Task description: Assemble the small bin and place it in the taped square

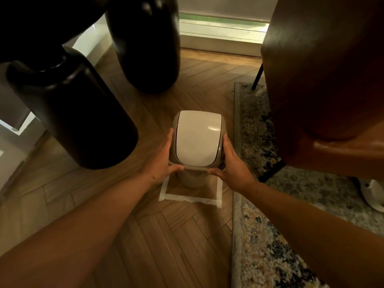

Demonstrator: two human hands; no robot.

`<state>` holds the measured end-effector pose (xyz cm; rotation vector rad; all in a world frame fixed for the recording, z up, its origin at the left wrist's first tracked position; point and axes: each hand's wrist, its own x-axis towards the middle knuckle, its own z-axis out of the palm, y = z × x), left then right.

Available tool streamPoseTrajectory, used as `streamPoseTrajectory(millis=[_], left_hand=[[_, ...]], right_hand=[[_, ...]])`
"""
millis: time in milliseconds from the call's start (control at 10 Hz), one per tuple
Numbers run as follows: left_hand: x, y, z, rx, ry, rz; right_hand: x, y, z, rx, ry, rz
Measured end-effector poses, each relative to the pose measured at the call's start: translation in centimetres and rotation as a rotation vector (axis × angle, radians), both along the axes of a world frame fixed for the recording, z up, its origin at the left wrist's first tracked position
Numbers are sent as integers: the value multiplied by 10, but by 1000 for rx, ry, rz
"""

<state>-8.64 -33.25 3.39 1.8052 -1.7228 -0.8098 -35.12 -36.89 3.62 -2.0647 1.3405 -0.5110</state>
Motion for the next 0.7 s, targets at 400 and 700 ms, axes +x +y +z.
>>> streamPoseTrajectory(millis=[400, 700], left_hand=[[-9, 4, 5, 56, -3, -12], [-3, 13, 31, 19, -167, 41]], right_hand=[[3, -3, -5, -13, 23, -4], [0, -3, 36, -120, 72, -48]])
